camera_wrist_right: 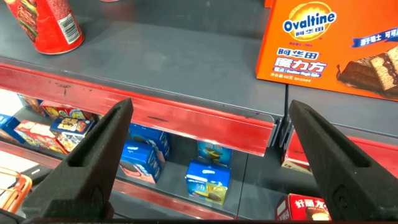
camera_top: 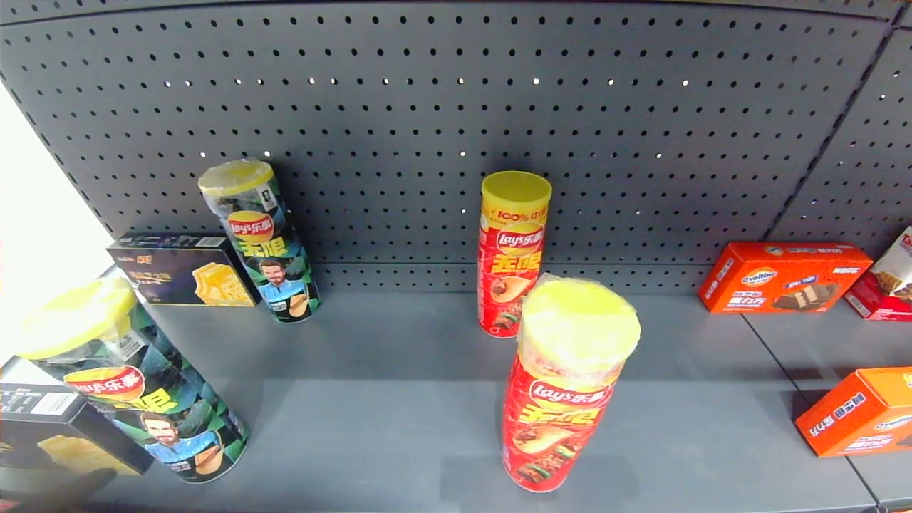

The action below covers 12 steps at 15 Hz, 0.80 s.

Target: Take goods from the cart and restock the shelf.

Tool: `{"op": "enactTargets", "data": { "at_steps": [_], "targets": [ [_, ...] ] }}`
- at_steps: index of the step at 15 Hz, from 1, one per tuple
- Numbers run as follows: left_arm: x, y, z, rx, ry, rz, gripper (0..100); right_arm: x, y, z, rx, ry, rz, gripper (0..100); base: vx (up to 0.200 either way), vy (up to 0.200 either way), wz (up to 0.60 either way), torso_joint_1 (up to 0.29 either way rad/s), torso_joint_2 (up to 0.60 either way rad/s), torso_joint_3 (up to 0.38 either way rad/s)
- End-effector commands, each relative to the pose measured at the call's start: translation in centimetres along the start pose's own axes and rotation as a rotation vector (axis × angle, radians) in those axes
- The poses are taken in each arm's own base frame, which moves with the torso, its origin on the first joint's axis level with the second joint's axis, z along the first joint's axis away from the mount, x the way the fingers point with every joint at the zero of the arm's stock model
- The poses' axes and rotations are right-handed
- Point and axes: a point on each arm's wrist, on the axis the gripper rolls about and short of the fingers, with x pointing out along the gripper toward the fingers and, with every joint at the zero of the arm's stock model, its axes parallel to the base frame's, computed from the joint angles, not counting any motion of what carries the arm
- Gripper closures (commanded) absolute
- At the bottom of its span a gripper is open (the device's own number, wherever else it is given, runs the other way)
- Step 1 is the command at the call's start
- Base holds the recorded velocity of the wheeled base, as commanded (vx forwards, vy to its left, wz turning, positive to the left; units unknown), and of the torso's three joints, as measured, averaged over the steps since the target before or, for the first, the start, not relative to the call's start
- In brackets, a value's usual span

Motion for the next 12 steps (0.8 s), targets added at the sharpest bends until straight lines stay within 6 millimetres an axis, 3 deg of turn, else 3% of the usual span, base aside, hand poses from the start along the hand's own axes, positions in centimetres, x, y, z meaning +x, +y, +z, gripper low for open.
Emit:
{"op": "enactTargets", "data": {
  "at_steps": [1,3,7,12],
  "targets": [
    [-2.2,-0.5,-1.8,0.013,-0.083,0.165,0,0.0,0.0,0.0,-0.001,0.001,0.0,0,0.0,0.0,0.0,0.0,0.0,0.0],
    [-3.1,-1.2,-3.0,0.01,-0.07,0.265,0,0.0,0.0,0.0,-0.001,0.001,0.0,0,0.0,0.0,0.0,0.0,0.0,0.0],
    [-4.5,-2.3,-5.0,0.006,-0.101,0.243,0,0.0,0.0,0.0,-0.001,0.001,0.0,0,0.0,0.0,0.0,0.0,0.0,0.0],
    [-4.5,-2.3,-5.0,-0.033,-0.107,0.246,0,0.0,0.0,0.0,-0.001,0.001,0.0,0,0.0,0.0,0.0,0.0,0.0,0.0]
  ]
}}
